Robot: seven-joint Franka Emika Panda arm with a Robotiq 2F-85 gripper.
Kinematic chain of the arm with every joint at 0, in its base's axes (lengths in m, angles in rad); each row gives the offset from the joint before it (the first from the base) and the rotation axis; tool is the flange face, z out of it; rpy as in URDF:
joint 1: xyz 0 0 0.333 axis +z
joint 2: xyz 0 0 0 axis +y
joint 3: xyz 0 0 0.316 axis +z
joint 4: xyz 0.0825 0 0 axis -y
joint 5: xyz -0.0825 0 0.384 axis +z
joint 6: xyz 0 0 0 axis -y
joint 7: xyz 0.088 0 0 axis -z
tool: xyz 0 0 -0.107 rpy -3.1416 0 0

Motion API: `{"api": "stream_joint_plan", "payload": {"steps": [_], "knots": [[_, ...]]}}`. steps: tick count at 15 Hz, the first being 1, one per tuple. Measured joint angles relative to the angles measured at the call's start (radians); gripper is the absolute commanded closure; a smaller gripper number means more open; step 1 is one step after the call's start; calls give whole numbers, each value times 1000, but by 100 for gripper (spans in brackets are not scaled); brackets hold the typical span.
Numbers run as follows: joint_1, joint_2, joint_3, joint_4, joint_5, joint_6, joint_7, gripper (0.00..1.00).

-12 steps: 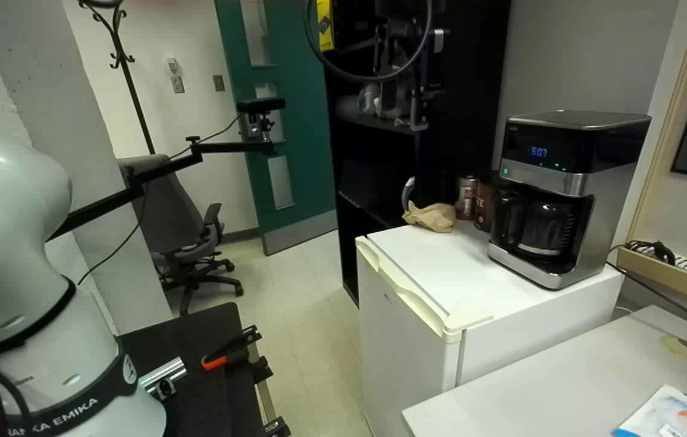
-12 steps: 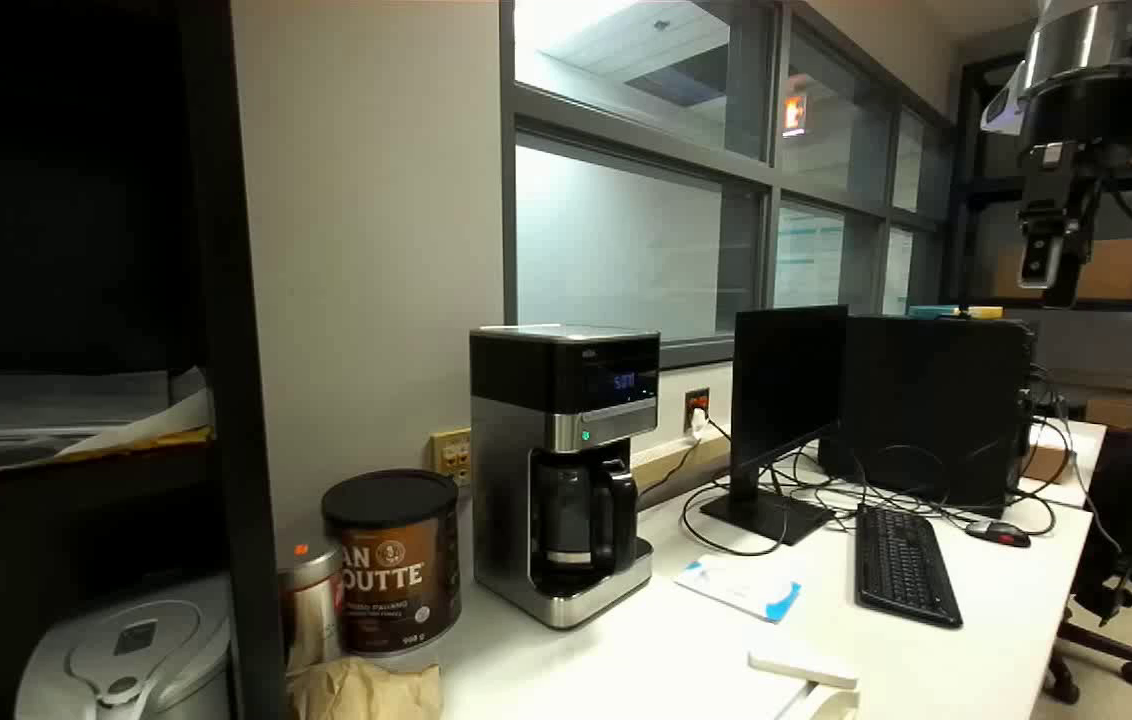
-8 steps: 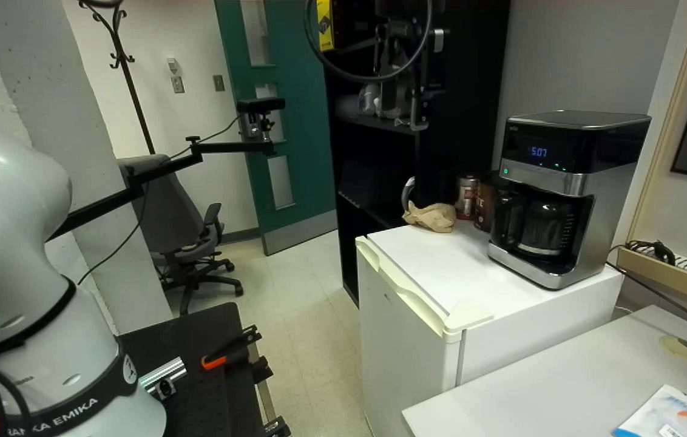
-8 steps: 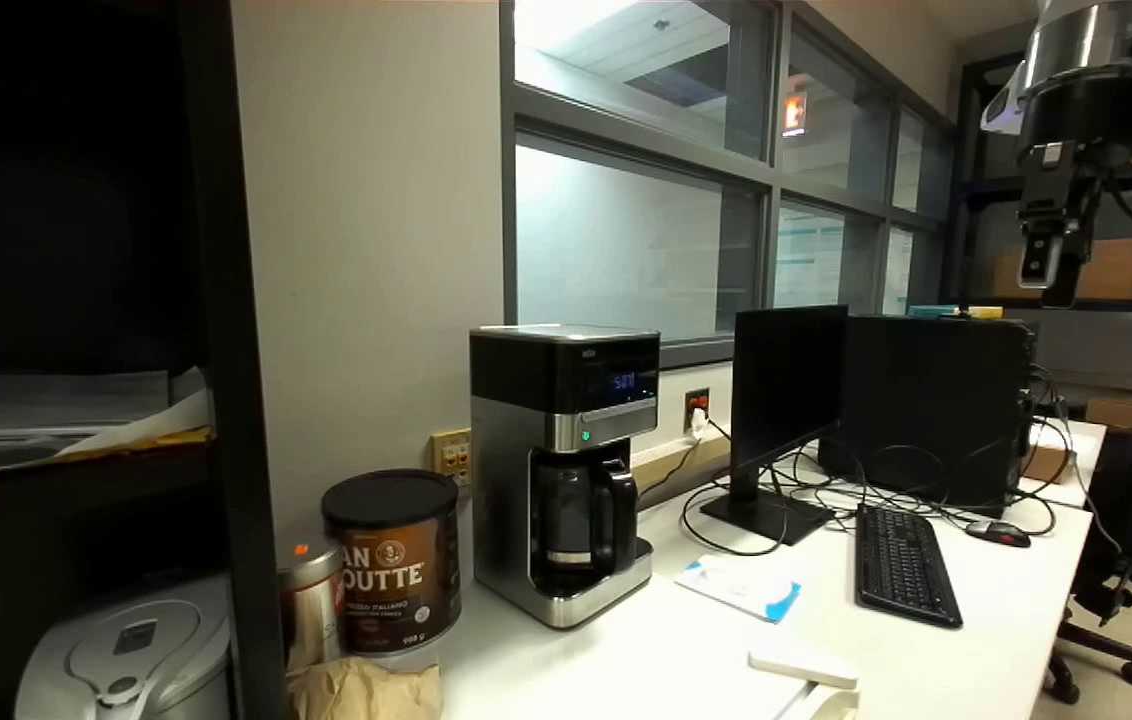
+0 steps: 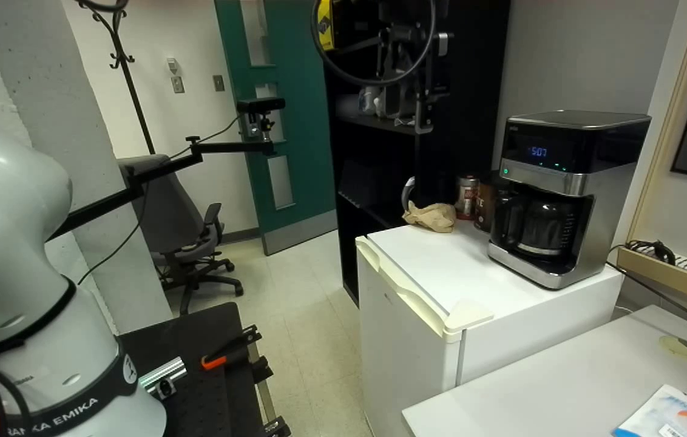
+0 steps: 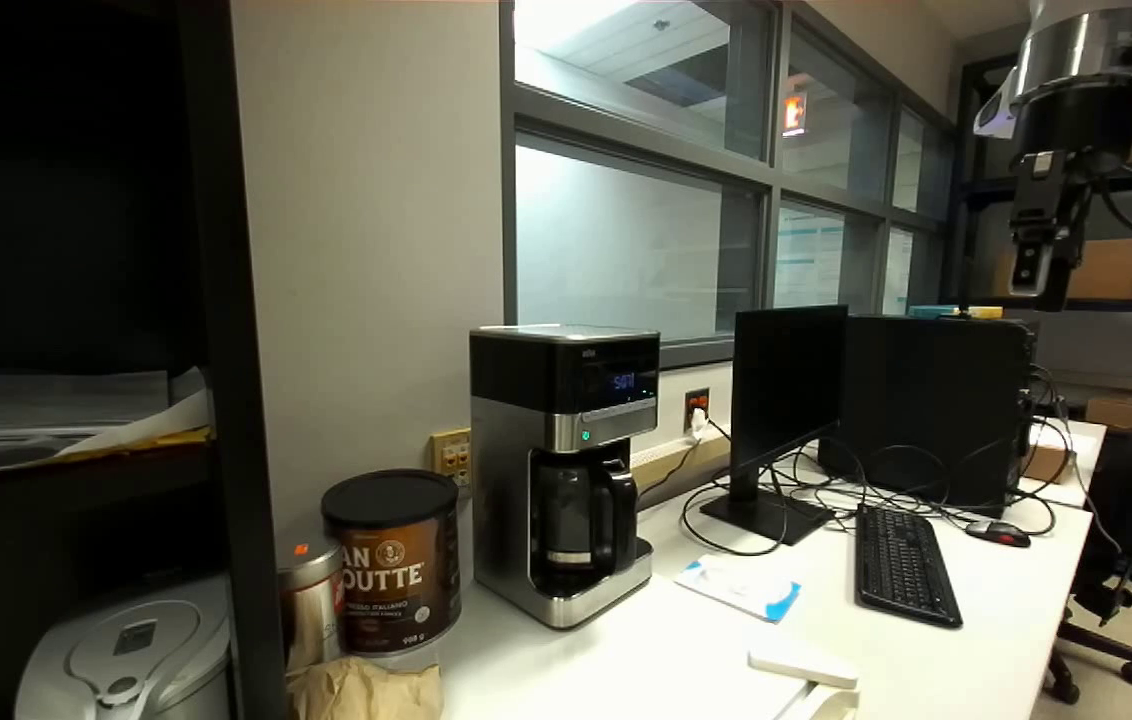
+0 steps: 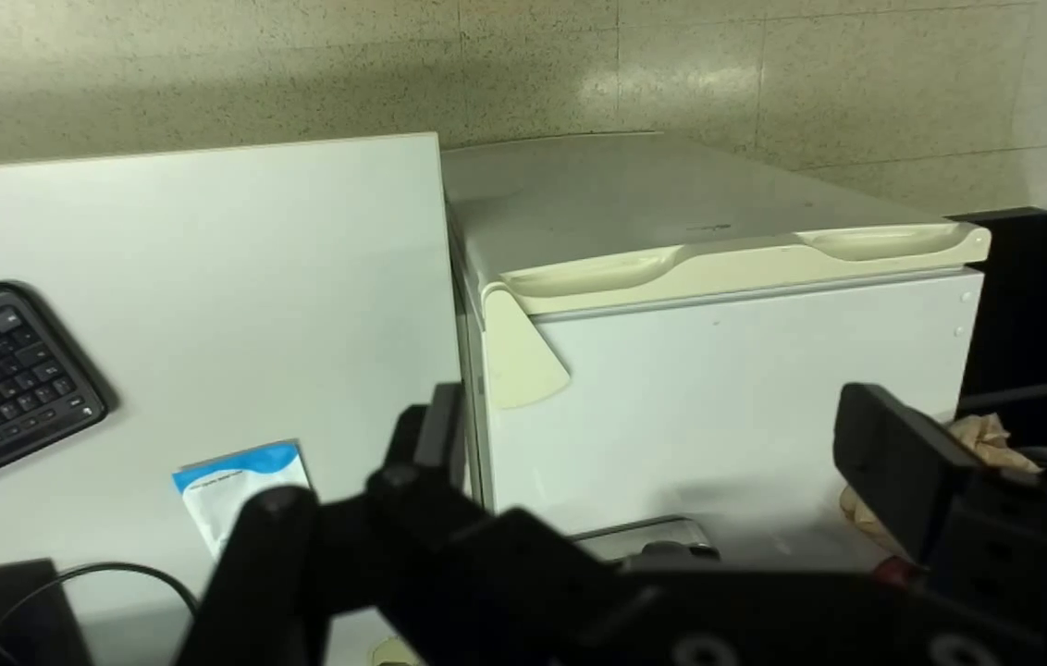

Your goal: Press a button on the coffeemaker.

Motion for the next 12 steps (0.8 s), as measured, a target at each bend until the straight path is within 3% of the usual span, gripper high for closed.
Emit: {"api": "stream_joint_plan", "payload": {"steps": [2, 3, 6, 12], "knots": [[0, 32, 10, 3, -18, 39, 0, 0], [0, 53, 18, 4, -36, 69, 0, 25], [0, 131, 46, 9, -110, 184, 2, 40], [2, 311, 103, 50, -361, 483, 63, 88]]}}
